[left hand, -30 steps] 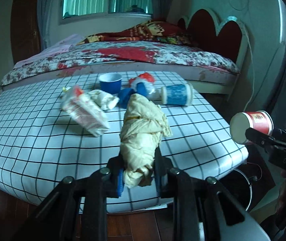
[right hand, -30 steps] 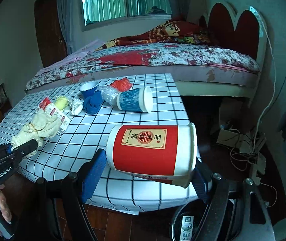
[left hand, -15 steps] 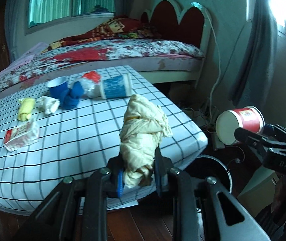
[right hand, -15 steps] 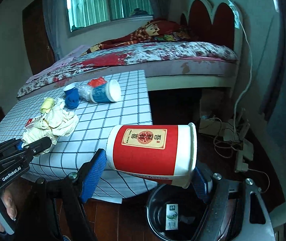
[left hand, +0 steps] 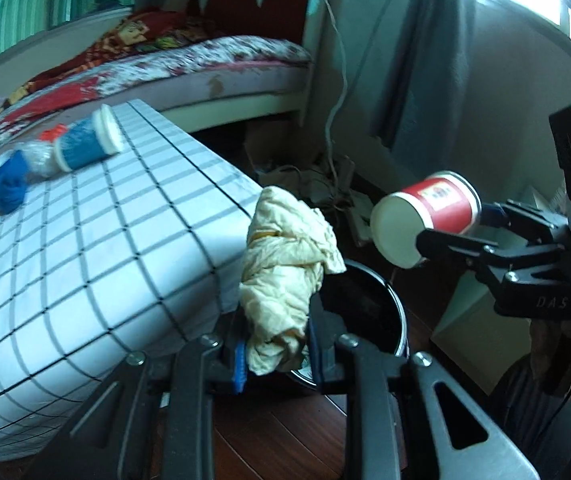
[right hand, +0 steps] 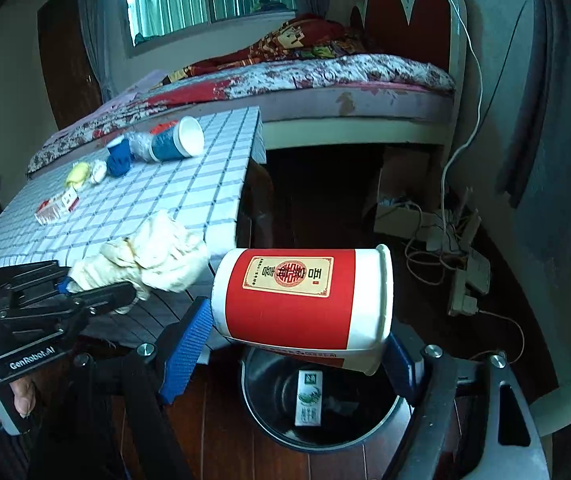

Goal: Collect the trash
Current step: 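Carry cup and tissue over the black bin and open both grippers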

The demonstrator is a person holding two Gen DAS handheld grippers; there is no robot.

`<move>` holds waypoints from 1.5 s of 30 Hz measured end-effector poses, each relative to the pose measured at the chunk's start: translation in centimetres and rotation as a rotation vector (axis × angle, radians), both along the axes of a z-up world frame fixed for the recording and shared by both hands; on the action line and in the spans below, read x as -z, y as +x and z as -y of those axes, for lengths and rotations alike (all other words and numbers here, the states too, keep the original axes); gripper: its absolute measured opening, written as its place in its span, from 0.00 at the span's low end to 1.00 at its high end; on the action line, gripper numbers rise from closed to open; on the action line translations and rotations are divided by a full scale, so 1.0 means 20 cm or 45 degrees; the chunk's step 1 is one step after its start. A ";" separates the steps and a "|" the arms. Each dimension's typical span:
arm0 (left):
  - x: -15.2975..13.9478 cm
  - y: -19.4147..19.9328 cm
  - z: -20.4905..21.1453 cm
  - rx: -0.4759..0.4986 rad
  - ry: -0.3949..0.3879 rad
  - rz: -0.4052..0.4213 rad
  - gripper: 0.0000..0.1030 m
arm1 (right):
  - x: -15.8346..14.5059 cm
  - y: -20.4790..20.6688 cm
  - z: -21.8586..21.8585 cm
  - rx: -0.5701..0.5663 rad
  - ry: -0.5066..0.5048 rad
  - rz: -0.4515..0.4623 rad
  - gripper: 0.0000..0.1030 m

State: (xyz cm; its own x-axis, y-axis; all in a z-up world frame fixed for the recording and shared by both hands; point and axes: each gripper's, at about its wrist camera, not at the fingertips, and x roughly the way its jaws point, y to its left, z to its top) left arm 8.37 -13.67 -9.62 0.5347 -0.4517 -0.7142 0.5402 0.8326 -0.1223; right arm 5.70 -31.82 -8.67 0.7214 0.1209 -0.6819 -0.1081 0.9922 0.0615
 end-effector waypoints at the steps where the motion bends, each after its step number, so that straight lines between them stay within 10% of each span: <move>1: 0.03 0.00 0.02 0.020 0.008 -0.020 0.24 | 0.02 0.00 0.02 -0.003 0.000 -0.016 0.77; 15: 0.36 0.17 0.28 0.130 0.063 -0.249 0.30 | 0.37 0.13 0.24 -0.048 0.102 -0.225 0.77; 16: 0.36 0.18 0.28 0.133 0.055 -0.255 0.34 | 0.39 0.15 0.24 -0.049 0.109 -0.238 0.77; 18: 0.38 0.20 0.29 0.084 0.059 -0.253 0.83 | 0.46 0.19 0.27 -0.006 0.082 -0.278 0.83; 20: 0.39 0.21 0.26 0.009 0.075 -0.215 0.95 | 0.52 0.20 0.32 0.068 0.027 -0.324 0.97; 31: 0.40 0.16 0.20 -0.138 0.174 -0.138 0.99 | 0.59 0.14 0.31 0.152 -0.051 -0.355 0.99; 45: 0.18 0.10 0.03 -0.237 0.121 -0.034 0.99 | 0.32 0.08 0.11 0.117 -0.102 -0.221 0.99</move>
State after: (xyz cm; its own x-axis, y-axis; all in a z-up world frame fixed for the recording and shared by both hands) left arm 10.42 -14.20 -13.30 0.5830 -0.2768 -0.7639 0.3736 0.9262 -0.0505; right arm 7.21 -34.03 -15.11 0.5980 0.0007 -0.8015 -0.0117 0.9999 -0.0078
